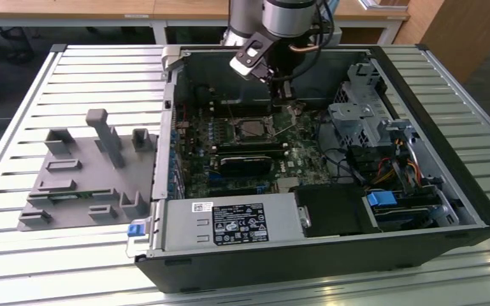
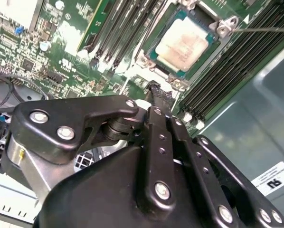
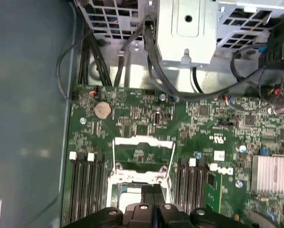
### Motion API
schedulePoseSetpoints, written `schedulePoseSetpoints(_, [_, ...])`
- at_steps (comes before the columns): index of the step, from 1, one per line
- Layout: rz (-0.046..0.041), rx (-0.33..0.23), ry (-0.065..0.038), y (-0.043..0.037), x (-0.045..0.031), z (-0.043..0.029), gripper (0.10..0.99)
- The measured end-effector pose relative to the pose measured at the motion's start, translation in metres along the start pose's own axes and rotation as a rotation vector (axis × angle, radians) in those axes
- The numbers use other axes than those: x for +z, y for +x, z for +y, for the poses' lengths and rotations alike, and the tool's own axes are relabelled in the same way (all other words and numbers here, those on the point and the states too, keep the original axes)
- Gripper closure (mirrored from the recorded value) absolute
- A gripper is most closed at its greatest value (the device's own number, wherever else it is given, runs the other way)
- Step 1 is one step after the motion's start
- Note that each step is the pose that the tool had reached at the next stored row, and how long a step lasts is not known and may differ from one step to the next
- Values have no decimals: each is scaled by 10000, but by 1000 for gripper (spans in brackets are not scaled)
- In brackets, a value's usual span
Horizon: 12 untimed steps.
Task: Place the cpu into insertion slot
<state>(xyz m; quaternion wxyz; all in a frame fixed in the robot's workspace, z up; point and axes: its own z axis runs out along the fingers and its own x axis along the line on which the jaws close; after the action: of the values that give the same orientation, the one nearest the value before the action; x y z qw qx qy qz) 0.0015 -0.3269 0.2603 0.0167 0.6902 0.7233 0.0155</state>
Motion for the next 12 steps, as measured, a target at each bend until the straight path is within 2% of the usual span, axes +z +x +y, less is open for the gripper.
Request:
schedulePoseSetpoints(8, [0, 19, 13, 7, 43, 95, 973])
schedulePoseSetpoints(12, [-10, 78, 14, 17, 57, 119, 973])
